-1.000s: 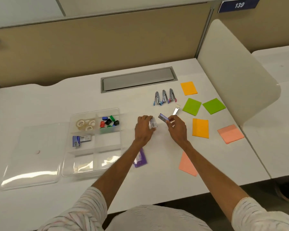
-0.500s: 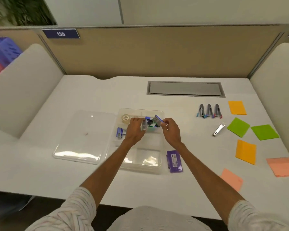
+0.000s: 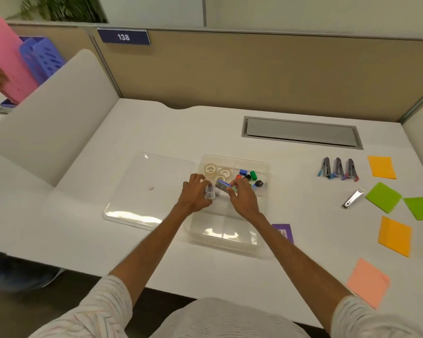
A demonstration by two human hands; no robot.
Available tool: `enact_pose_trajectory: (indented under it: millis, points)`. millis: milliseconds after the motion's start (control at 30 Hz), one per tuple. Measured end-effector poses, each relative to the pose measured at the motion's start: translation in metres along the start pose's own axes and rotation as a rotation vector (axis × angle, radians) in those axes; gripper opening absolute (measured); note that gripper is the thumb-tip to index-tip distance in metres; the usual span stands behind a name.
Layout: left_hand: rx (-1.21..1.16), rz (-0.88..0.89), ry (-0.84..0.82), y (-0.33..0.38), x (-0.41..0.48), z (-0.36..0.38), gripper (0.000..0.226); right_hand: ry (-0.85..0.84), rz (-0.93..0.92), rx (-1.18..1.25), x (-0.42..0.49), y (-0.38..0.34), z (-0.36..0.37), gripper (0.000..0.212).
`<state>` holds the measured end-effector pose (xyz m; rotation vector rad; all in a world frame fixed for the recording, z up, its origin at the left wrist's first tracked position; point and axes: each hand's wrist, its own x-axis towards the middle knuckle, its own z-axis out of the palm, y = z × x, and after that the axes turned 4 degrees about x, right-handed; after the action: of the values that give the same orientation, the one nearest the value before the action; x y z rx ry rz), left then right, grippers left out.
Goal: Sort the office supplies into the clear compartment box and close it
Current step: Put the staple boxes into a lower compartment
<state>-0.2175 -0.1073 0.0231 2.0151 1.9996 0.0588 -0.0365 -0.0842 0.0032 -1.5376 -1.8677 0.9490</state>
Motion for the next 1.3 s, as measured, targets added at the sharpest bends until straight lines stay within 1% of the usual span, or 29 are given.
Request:
enact_pose_trajectory:
  millis: [167, 333, 433, 567, 700, 867, 1100, 1300]
  points:
    - [0.031, 0.051, -0.014, -0.008, 0.004, -0.003, 0.058, 0.007, -0.012, -0.074, 0.002, -0.006, 0.008, 0.019]
    - [0.088, 0.107, -0.045, -0.012, 0.006, -0.001, 0.059, -0.013, 0.017, -0.083, 0.000, -0.003, 0.011, 0.020]
    - [0.041, 0.076, -0.001, -0.012, 0.007, 0.001, 0.058, -0.001, 0.029, -0.082, -0.001, -0.001, 0.009, 0.023]
    - [-0.059, 0.058, 0.028, -0.009, 0.008, 0.004, 0.052, 0.070, 0.035, -0.074, -0.003, 0.002, 0.007, 0.025]
    - [-0.082, 0.061, 0.050, -0.003, 0.009, 0.008, 0.043, 0.118, 0.029, -0.076, -0.007, 0.009, 0.001, 0.023]
    - [-0.013, 0.042, 0.199, 0.016, 0.008, 0.016, 0.035, 0.203, 0.061, -0.030, -0.013, 0.022, -0.015, 0.019]
    - [-0.048, 0.104, 0.208, 0.059, 0.014, 0.030, 0.031, 0.318, -0.008, 0.039, -0.026, 0.037, -0.041, 0.016]
    - [-0.052, 0.180, 0.191, 0.102, 0.022, 0.042, 0.031, 0.386, 0.076, 0.014, -0.040, 0.069, -0.080, 0.015]
